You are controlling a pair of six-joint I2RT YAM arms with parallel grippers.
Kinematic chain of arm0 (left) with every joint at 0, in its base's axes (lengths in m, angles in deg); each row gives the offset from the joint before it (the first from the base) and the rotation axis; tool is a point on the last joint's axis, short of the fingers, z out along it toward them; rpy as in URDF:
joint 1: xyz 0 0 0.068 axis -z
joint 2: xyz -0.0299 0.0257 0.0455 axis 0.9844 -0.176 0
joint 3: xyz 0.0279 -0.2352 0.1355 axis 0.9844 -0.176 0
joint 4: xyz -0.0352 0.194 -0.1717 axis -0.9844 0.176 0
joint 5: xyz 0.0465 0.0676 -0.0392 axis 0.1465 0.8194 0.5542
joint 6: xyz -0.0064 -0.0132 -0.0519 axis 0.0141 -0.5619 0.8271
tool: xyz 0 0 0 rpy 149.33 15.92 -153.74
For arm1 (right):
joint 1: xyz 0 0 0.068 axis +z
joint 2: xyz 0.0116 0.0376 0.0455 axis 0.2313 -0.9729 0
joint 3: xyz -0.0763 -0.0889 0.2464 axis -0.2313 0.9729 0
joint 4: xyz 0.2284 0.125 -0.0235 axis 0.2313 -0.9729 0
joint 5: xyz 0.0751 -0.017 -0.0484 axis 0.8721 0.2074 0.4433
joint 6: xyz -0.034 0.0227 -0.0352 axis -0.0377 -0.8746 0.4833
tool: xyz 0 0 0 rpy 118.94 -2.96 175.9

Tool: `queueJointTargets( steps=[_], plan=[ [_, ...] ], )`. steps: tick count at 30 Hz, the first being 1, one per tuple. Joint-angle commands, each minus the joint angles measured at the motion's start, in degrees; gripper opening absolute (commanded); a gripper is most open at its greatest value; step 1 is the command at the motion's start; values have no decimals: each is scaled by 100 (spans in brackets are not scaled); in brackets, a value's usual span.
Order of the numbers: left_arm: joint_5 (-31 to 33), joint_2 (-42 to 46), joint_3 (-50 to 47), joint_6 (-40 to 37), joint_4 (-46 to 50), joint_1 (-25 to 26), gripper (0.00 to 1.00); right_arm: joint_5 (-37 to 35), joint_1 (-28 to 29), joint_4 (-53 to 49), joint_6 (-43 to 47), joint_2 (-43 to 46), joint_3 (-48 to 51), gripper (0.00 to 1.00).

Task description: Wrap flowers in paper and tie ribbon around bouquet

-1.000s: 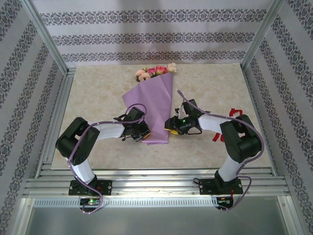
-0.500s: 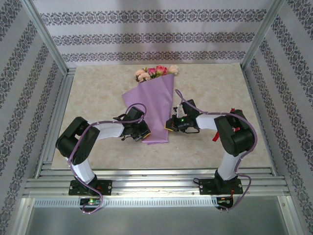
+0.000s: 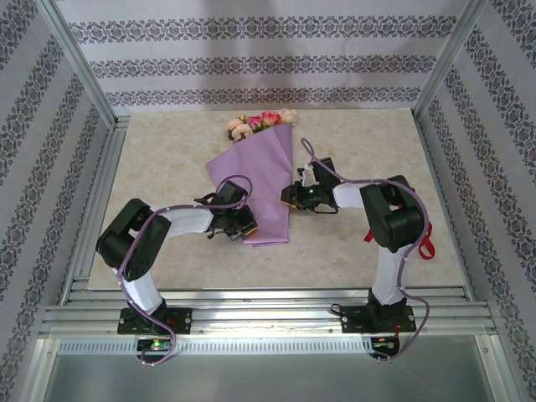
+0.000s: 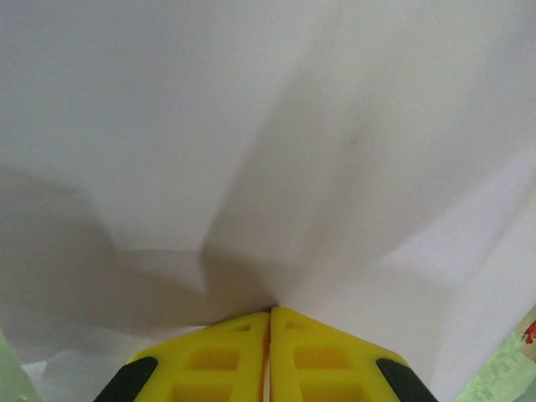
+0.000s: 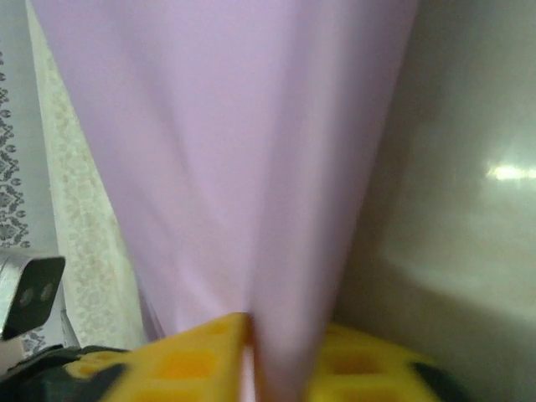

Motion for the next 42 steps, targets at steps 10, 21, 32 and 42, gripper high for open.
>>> queueJointTargets(
  steps=[10, 21, 32, 42],
  plan=[
    [858, -467, -122, -492, 1679, -248, 9, -29, -173, 181, -80, -477, -760, 44],
    [853, -480, -67, -653, 1799, -283, 9, -338, -282, 240, -417, -1013, -1470, 14],
    [821, -426, -29, -842, 1935, -344, 8, -489, -327, 201, -851, -1873, -2616, 2],
    [774, 128, 91, -807, 2356, -423, 24, -677, -352, 349, -936, -1366, -2097, 0]
  ],
)
